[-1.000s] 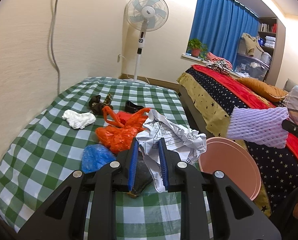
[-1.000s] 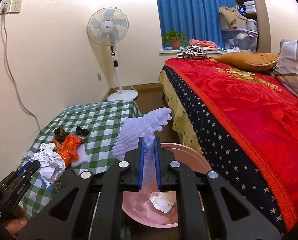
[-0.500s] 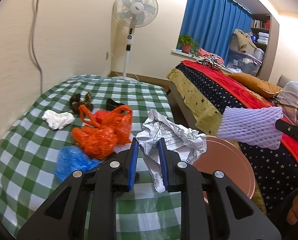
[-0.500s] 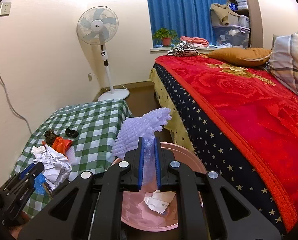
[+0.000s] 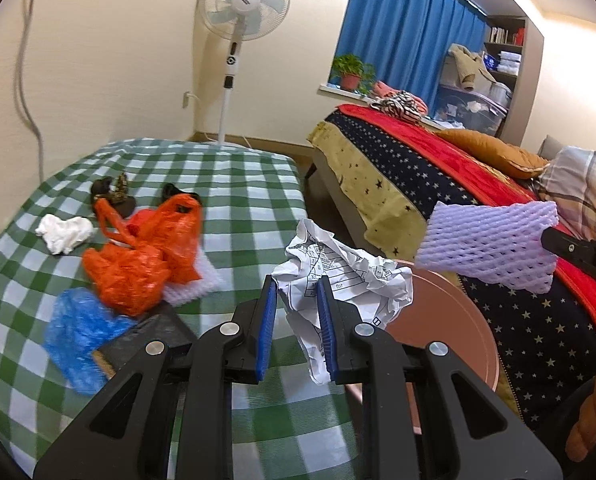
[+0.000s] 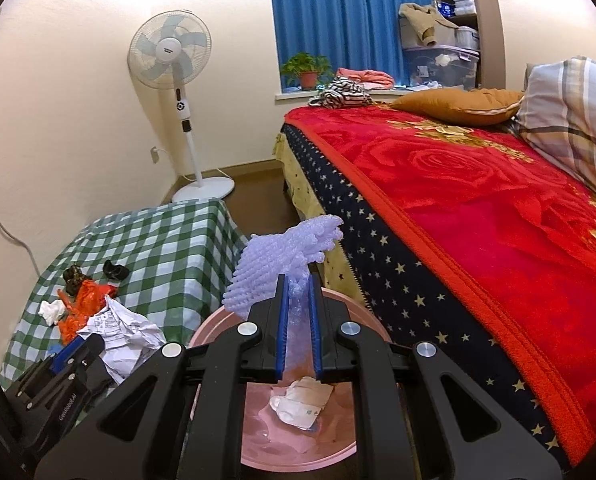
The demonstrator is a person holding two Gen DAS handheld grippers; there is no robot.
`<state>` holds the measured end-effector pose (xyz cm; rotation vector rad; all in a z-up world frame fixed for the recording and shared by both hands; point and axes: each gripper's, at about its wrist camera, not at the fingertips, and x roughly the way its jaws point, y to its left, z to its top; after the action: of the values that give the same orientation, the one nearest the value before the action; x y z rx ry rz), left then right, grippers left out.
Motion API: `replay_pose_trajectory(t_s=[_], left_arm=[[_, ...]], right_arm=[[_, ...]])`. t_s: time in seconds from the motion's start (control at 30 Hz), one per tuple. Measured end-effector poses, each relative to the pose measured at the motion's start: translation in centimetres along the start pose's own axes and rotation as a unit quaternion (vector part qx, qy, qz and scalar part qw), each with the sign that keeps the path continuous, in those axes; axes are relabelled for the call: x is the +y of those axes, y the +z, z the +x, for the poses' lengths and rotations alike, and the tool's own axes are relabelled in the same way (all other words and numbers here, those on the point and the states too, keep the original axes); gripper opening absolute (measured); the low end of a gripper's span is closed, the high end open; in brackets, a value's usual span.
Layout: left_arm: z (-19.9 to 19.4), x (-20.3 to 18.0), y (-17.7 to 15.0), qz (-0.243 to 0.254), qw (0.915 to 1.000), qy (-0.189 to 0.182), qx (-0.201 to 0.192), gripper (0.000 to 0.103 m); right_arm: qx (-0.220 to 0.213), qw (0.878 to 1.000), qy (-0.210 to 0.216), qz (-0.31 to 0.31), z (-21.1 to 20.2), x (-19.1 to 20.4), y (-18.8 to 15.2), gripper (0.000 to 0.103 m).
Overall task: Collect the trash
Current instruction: 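Carry the foam net with the right tool while the left carries the paper to the bin, then open the right tool dropping the foam net while the left releases the paper into the bin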
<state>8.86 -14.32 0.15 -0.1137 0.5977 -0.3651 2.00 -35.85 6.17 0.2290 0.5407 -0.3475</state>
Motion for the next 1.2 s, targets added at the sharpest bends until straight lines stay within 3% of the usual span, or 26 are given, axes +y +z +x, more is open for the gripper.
replay_pose_trajectory(t_s=[0.47, 0.53, 0.57, 0.6, 0.63, 0.7, 1.2], left_arm=[[2.8, -3.5, -1.1, 0.019, 0.9982, -0.049, 0.029, 0.022], [3.1, -4.0, -1.3, 0.025, 0.9974, -0.06, 0.033, 0.026], [3.2, -4.2, -1.3, 0.027, 0.9968, -0.065, 0.037, 0.036], [3.3, -4.3, -1.4, 0.028, 0.9964, -0.069, 0.04, 0.041], [3.5, -4.2, -1.4, 0.028, 0.9961, -0.071, 0.043, 0.041], [3.4, -4.1, -1.6, 0.029, 0.996, -0.069, 0.047, 0.041], [-0.2, -1.4, -0.9, 0.022, 0.9986, -0.044, 0.019, 0.041]], right_arm=[[0.009, 0.999, -0.031, 0.009, 0.8, -0.8, -0.1, 0.011], [0.012, 0.999, -0.035, 0.014, 0.9, -1.1, -0.2, 0.015], [0.013, 0.999, -0.037, 0.016, 1.0, -1.2, -0.2, 0.018], [0.011, 0.999, -0.041, 0.021, 0.9, -1.3, -0.2, 0.028], [0.007, 0.999, -0.044, 0.024, 0.7, -1.4, -0.2, 0.039], [0.001, 0.999, -0.046, 0.029, 0.5, -1.5, -0.1, 0.045], [-0.022, 1.0, 0.0, 0.004, -1.2, 0.2, -0.6, 0.045]])
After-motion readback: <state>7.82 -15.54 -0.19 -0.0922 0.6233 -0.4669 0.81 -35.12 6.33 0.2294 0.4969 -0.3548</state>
